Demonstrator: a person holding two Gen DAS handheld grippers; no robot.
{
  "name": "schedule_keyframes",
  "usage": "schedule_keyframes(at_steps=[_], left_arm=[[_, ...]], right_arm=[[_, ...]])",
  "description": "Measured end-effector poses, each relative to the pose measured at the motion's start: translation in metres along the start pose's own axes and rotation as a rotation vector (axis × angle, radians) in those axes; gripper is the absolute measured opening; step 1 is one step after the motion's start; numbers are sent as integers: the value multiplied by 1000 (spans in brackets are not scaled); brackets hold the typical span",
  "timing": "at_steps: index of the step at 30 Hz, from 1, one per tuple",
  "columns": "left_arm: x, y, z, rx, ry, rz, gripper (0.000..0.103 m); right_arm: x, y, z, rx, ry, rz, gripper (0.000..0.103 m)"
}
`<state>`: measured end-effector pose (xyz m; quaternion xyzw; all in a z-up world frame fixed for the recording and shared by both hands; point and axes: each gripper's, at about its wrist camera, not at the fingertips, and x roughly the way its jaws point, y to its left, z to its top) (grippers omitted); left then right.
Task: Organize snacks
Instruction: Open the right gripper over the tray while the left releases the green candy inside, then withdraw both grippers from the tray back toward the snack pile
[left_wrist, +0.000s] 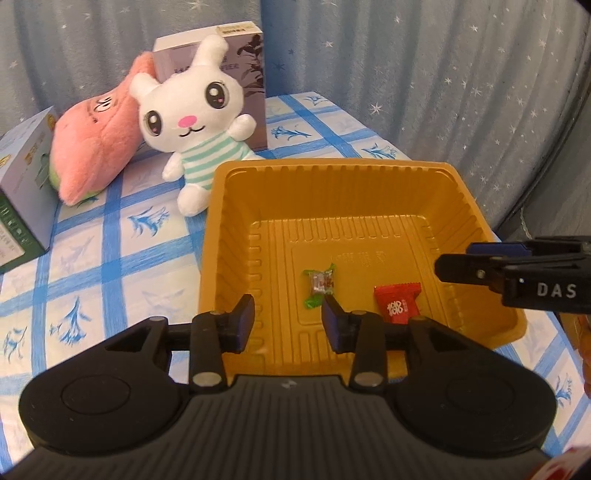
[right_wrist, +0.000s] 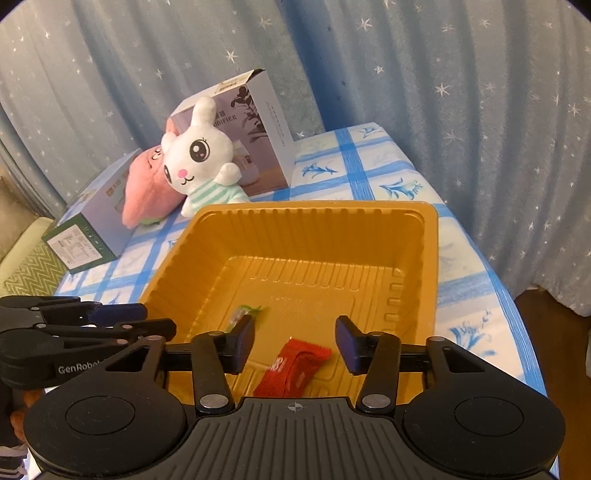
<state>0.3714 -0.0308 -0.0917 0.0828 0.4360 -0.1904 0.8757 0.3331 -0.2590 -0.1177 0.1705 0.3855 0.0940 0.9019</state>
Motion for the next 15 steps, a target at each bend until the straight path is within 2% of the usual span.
schedule_keyframes(at_steps=[15], left_arm=[[-82,3,-48,-99,-49,7,38]], right_arm=[[-72,0,-37,11,-30,-1,59]])
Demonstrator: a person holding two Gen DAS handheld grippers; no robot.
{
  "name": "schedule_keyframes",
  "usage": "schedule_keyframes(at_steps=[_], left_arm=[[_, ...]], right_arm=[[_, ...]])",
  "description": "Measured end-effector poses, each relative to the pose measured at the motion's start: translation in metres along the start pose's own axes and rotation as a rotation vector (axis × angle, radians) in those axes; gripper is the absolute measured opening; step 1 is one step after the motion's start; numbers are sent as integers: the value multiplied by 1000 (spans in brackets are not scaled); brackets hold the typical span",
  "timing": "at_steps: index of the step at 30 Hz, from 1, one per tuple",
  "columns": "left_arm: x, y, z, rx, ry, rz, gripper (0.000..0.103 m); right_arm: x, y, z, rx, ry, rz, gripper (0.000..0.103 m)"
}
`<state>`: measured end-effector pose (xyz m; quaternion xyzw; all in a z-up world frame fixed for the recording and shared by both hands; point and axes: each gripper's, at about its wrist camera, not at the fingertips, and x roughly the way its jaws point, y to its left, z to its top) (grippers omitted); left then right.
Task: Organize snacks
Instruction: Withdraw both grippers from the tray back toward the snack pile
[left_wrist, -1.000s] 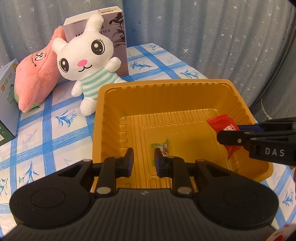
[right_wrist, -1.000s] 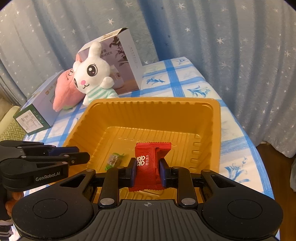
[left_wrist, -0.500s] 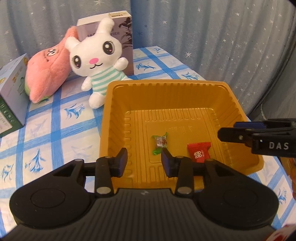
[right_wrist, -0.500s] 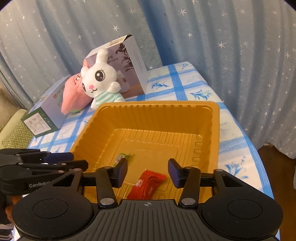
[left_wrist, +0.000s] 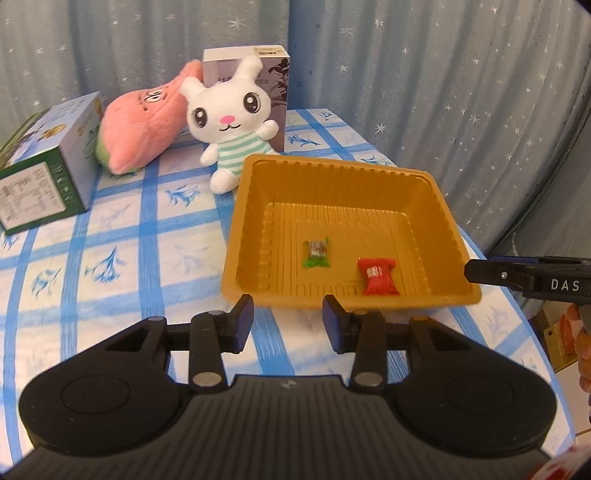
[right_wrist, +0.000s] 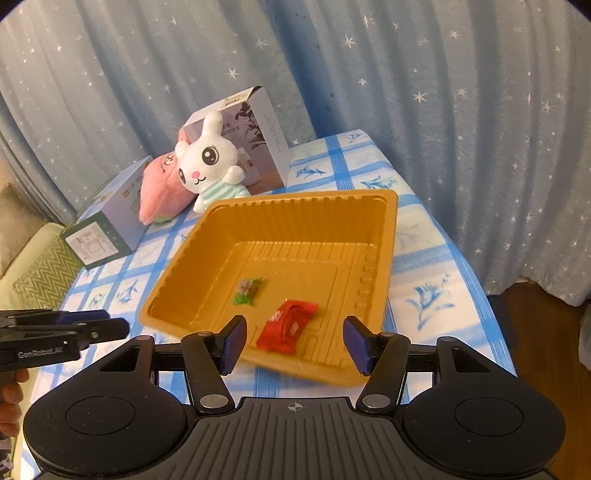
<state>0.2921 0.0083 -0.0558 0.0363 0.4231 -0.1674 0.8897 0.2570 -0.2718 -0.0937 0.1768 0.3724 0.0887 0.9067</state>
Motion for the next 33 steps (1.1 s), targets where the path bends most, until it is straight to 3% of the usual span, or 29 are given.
schedule_keyframes(at_steps=[14,21,33], left_arm=[[-71,1,-68,-74,-9,37,40],[-90,-2,-94,-95,-10,54,46],[-108,-2,-130,-131,23,89,46]], right_arm=[[-54,18,-49,-56,38,46,61],[-68,24,-71,-87,76,63,61],[-74,31,-97,-139,150,99,62]])
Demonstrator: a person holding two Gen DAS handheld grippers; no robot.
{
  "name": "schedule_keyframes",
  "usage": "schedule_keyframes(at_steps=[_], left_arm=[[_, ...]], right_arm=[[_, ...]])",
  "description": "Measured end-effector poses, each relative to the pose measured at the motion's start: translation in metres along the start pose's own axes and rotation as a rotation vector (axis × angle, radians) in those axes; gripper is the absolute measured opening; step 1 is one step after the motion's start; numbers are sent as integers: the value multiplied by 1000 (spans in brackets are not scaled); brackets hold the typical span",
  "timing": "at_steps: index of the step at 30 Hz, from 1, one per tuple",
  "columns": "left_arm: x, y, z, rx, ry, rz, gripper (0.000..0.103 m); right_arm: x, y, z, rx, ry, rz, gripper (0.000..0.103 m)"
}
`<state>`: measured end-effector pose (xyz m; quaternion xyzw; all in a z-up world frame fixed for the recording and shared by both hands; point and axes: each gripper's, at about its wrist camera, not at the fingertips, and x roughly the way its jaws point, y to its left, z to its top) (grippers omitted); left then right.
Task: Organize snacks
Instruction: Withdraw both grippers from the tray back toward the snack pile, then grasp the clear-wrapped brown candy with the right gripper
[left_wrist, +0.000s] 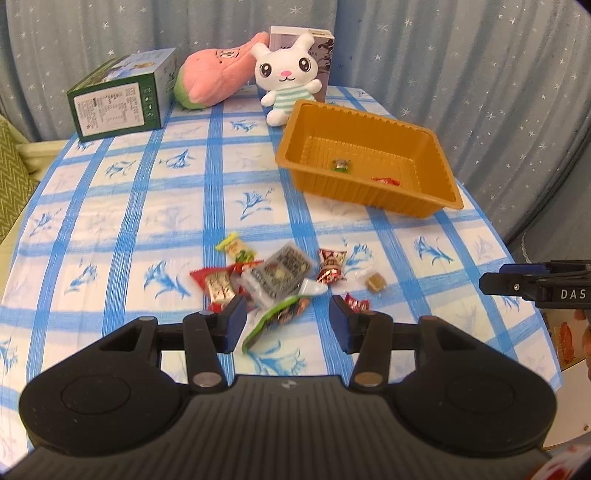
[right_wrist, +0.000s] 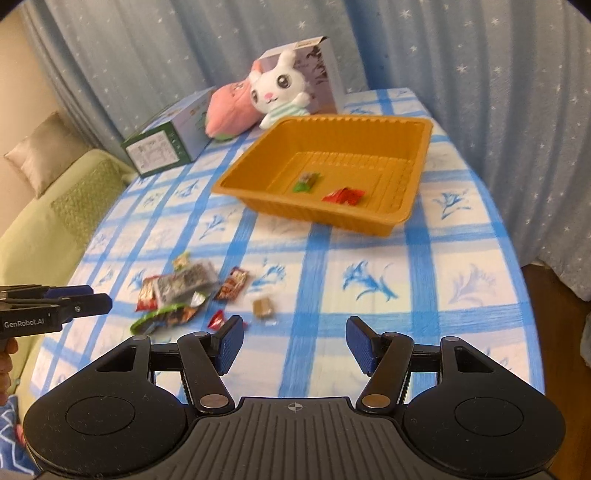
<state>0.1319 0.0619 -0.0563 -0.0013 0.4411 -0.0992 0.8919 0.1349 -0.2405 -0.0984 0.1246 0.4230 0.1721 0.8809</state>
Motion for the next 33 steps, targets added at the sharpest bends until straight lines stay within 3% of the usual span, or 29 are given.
schedule_keyframes(at_steps=[14,20,29,33], left_arm=[[-5,10,-34,-37,20,52,46],[-4,24,-43,-75,27,90,46],[-2,50,-48,-127,29,144,46],[0,58,-48,-138,31,155,46]], right_arm=[[35,27,-24,-153,60,60,61],[59,34,-24,-207,64,48,60],[95,37,-11,-235,55,21,43],[110,41,-6,-259,55,5,40]])
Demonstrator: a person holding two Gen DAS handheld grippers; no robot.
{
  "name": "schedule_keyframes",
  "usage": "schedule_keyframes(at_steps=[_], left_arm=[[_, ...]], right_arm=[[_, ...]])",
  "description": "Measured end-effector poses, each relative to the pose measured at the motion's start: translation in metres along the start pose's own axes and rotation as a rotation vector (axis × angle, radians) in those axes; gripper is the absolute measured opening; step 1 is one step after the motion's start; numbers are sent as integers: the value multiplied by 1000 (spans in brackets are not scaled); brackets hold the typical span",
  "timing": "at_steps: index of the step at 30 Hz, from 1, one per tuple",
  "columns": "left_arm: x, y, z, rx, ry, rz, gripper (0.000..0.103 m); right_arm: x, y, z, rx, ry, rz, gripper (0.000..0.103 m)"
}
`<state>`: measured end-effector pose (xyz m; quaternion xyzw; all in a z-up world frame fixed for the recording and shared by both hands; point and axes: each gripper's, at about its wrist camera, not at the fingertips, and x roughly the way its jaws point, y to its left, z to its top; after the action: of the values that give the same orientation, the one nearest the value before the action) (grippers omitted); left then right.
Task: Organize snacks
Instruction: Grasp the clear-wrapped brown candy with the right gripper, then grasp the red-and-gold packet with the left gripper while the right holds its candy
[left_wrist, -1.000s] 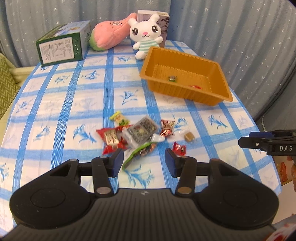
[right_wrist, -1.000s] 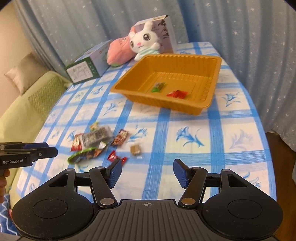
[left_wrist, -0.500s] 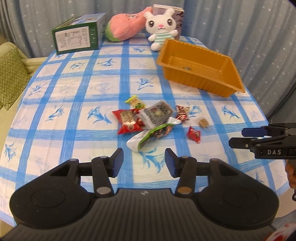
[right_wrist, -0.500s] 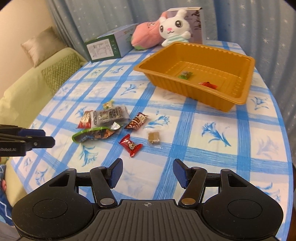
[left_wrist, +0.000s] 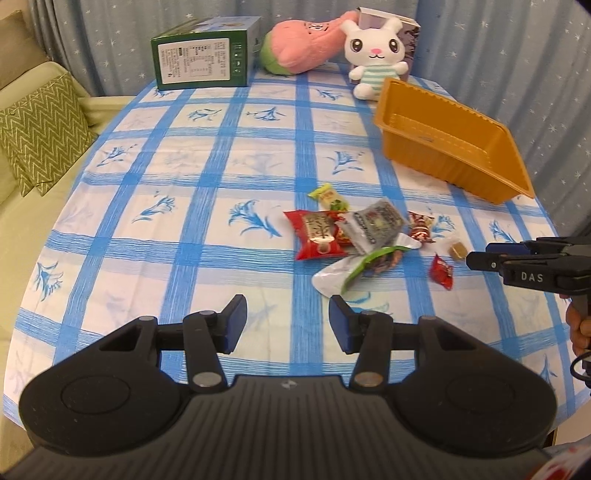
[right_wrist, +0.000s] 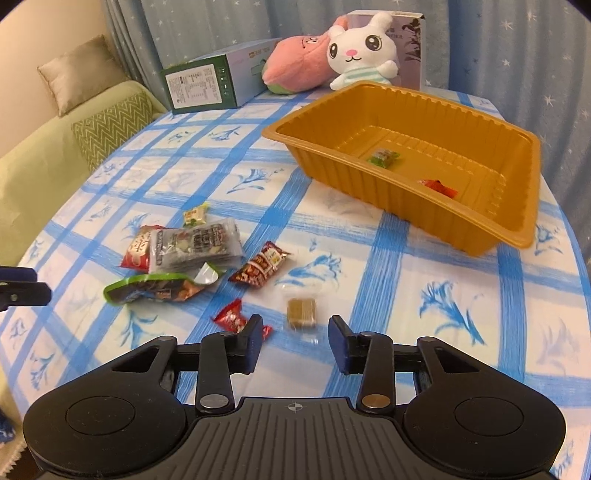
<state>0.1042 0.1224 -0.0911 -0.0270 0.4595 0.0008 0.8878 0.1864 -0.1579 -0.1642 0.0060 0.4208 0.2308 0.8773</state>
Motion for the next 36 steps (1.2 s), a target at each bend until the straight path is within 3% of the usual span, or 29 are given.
schedule_keyframes(at_steps=[22,36], left_arm=[[31,16,23,8,5,-9,45],[75,1,48,35,22,-77,38]], right_arm=[[35,9,6,-75,38,-96,21],[-7,-21,14,90,-40,-131,21]])
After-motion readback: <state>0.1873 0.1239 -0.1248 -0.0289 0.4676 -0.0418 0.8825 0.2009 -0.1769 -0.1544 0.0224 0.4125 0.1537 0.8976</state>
